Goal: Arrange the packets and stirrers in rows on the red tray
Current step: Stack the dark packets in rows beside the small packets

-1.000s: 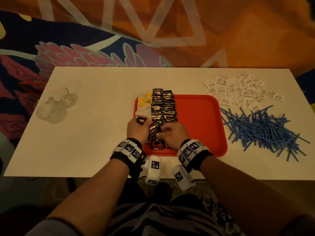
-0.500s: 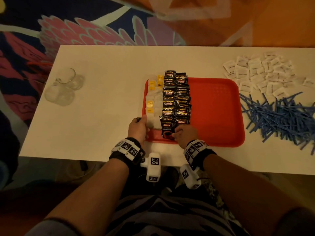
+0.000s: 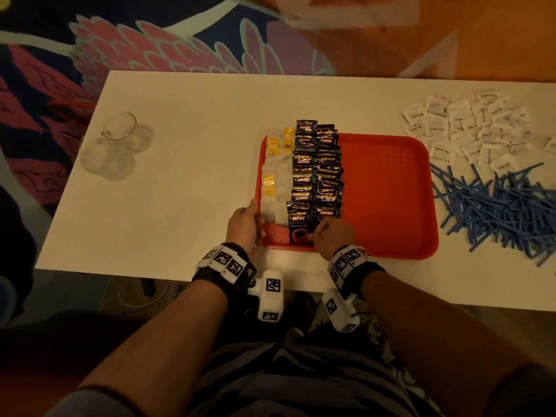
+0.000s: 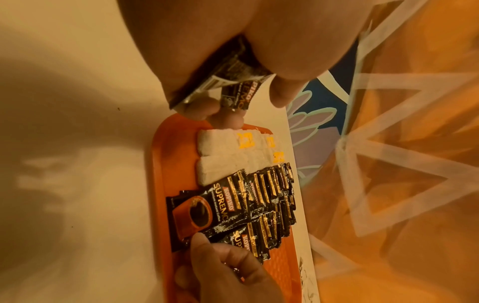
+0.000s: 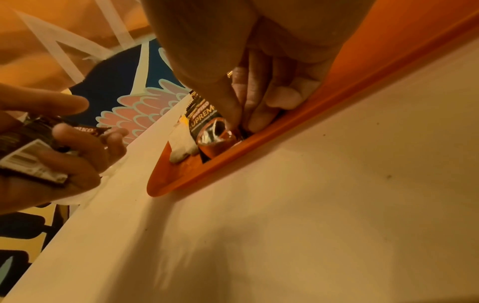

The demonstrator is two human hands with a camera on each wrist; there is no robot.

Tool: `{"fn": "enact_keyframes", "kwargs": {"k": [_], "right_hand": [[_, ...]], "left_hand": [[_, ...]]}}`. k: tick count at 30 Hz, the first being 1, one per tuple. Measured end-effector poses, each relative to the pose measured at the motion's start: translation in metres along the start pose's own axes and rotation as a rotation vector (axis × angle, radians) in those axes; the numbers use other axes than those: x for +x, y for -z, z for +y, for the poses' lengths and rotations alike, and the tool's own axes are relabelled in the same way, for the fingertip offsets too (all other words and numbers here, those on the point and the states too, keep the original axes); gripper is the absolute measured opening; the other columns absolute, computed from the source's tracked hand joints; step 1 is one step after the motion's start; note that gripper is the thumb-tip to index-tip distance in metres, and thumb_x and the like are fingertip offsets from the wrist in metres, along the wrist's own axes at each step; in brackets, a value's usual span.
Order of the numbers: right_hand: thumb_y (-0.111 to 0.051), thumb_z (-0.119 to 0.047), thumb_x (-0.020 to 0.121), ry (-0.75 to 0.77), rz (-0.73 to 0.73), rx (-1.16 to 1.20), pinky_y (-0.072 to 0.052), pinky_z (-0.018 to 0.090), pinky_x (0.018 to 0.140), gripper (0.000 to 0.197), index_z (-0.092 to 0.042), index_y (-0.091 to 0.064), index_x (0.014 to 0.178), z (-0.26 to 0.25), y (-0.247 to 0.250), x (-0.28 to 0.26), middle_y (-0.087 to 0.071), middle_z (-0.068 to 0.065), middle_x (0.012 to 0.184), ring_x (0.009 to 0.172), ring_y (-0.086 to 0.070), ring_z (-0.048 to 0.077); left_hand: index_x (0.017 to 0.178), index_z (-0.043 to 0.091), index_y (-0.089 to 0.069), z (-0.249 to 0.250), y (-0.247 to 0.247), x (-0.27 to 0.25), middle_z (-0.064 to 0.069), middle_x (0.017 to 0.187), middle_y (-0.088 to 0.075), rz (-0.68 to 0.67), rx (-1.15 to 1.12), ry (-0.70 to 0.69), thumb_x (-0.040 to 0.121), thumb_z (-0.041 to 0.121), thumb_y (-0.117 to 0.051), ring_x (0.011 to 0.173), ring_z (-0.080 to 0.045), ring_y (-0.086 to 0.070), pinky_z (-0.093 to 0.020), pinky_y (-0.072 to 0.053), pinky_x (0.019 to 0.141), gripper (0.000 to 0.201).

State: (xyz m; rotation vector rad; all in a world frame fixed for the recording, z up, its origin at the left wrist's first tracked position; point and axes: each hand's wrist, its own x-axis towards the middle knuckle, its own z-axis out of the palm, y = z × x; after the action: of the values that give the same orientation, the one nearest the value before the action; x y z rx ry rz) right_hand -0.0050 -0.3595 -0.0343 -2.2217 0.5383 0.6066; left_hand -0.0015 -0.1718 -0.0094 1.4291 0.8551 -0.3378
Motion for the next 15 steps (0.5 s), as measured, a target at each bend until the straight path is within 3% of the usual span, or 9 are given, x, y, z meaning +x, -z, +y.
{"fn": "enact_keyframes", "kwargs": {"k": [3, 5, 8, 11, 13, 15], "right_hand": [[-0.075, -0.017, 0.084, 0.016, 0.005, -0.001, -0.040, 0.016, 0.049, 0.015, -0.014, -0.060, 0.079, 0.000, 0.004, -0.001, -0.064, 0.001, 0.085, 0.066, -0.056, 0.005], [-0.074, -0.021, 0.084, 0.045, 0.011, -0.012, -0.039, 0.017, 0.050, 0.014, -0.014, -0.062, 0.082, -0.004, 0.009, -0.004, -0.064, -0.002, 0.084, 0.069, -0.056, 0.004], [-0.071, -0.031, 0.086, 0.168, -0.008, -0.011, -0.042, 0.019, 0.057, 0.017, -0.019, -0.061, 0.080, -0.014, 0.019, -0.010, -0.063, -0.008, 0.082, 0.076, -0.059, 0.004], [-0.071, -0.043, 0.084, 0.274, -0.095, 0.178, -0.054, 0.030, 0.070, 0.025, -0.018, -0.065, 0.083, -0.028, 0.029, -0.019, -0.069, -0.004, 0.083, 0.079, -0.067, 0.011], [-0.073, -0.047, 0.081, 0.320, -0.170, 0.244, -0.054, 0.028, 0.070, 0.028, -0.020, -0.069, 0.087, -0.038, 0.037, -0.027, -0.071, -0.005, 0.085, 0.081, -0.068, 0.011], [-0.079, -0.041, 0.076, 0.345, -0.245, 0.261, -0.053, 0.021, 0.066, 0.025, -0.021, -0.071, 0.089, -0.046, 0.041, -0.033, -0.072, -0.006, 0.084, 0.079, -0.068, 0.007]], "left_hand": [[0.089, 0.018, -0.060, 0.004, -0.005, -0.006, 0.002, 0.066, -0.058, -0.094, -0.149, 0.055, 0.098, 0.060, -0.044, 0.047, -0.011, -0.041, -0.024, -0.032, 0.043, 0.046], [0.102, 0.012, -0.063, 0.008, -0.008, -0.010, 0.001, 0.067, -0.059, -0.146, -0.265, 0.093, 0.097, 0.065, -0.036, 0.048, -0.010, -0.042, -0.023, -0.033, 0.044, 0.059], [0.114, 0.006, -0.062, 0.016, -0.014, -0.017, -0.001, 0.068, -0.054, -0.166, -0.382, 0.129, 0.101, 0.045, -0.032, 0.052, -0.012, -0.044, -0.024, -0.035, 0.048, 0.052], [0.095, 0.011, -0.061, 0.025, -0.023, -0.026, -0.001, 0.068, -0.049, -0.130, -0.409, 0.115, 0.094, 0.022, -0.036, 0.054, -0.013, -0.046, -0.026, -0.038, 0.051, 0.028], [0.086, 0.012, -0.058, 0.030, -0.030, -0.030, -0.001, 0.066, -0.050, -0.104, -0.399, 0.110, 0.094, 0.016, -0.038, 0.055, -0.014, -0.048, -0.027, -0.040, 0.054, 0.022], [0.087, 0.009, -0.061, 0.034, -0.037, -0.033, -0.006, 0.069, -0.060, -0.115, -0.360, 0.092, 0.095, 0.013, -0.041, 0.063, -0.020, -0.058, -0.033, -0.049, 0.062, 0.022]]}}
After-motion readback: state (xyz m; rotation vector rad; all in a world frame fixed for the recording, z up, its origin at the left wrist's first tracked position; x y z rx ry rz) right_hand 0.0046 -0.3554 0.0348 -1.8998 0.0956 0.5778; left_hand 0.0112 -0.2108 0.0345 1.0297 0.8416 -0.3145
